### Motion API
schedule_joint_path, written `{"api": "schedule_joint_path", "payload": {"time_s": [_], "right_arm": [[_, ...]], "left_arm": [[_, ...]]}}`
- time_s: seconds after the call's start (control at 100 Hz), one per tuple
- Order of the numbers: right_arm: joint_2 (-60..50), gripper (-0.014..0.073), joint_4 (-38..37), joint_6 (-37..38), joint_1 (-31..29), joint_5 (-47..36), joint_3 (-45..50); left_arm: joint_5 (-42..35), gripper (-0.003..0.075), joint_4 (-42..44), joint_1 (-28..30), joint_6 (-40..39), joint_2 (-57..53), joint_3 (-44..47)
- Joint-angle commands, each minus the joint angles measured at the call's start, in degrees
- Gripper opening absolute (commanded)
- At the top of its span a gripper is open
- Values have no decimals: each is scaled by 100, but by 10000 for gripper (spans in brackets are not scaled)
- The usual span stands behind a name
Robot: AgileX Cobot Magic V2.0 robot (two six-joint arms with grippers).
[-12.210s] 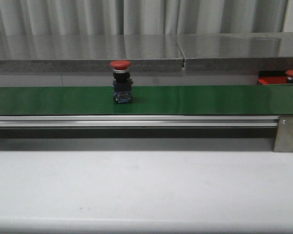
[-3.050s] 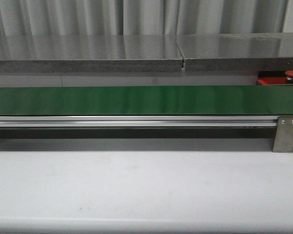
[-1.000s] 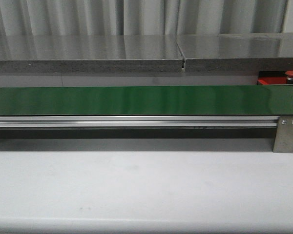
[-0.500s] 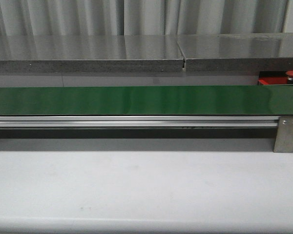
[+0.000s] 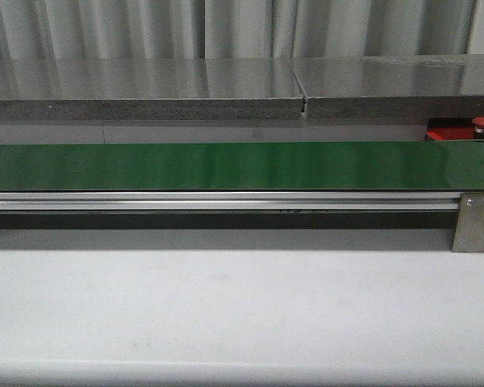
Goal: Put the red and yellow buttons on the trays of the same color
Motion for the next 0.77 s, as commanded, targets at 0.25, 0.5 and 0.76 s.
{"api": "schedule_joint_path", "payload": {"time_s": [0.25,0.5,0.76], "right_arm": [[-113,-118,-41,1,-21,-463,-125],[-113,-118,-41,1,-21,-463,-125],[-113,-118,-41,1,-21,-463,-125]], "left_arm": [[-428,-20,-109,87,-74,-186,148],[-428,-20,-109,87,-74,-186,148],[-428,-20,-109,87,-74,-186,148]]}}
